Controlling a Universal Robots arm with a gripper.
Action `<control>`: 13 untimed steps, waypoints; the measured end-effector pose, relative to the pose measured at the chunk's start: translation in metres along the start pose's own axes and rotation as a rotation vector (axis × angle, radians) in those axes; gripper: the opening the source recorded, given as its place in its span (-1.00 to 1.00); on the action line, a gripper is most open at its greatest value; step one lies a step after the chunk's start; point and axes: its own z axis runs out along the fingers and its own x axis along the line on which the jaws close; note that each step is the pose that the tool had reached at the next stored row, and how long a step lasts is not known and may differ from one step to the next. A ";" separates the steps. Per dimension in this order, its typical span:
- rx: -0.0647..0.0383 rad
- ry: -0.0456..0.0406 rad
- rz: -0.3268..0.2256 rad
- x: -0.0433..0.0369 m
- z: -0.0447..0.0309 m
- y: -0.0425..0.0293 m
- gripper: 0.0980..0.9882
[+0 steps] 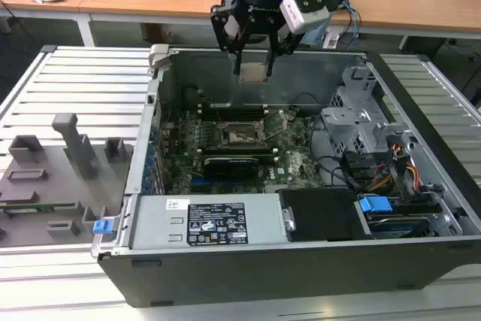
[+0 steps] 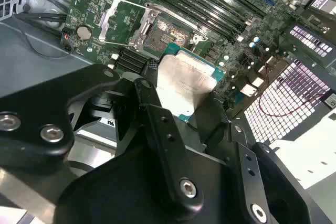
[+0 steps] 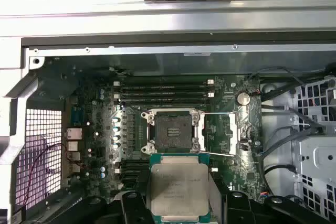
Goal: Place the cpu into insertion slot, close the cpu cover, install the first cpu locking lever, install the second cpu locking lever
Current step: 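Place the cpu into insertion slot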
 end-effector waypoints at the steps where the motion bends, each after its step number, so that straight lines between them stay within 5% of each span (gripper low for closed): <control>1: 0.000 0.0000 0.000 0.0000 0.0000 0.0000 -0.03; 10: -0.001 -0.0026 0.030 0.0000 0.0000 0.0000 -0.03; 13: -0.002 -0.0077 0.086 0.0000 0.0000 0.0000 -0.03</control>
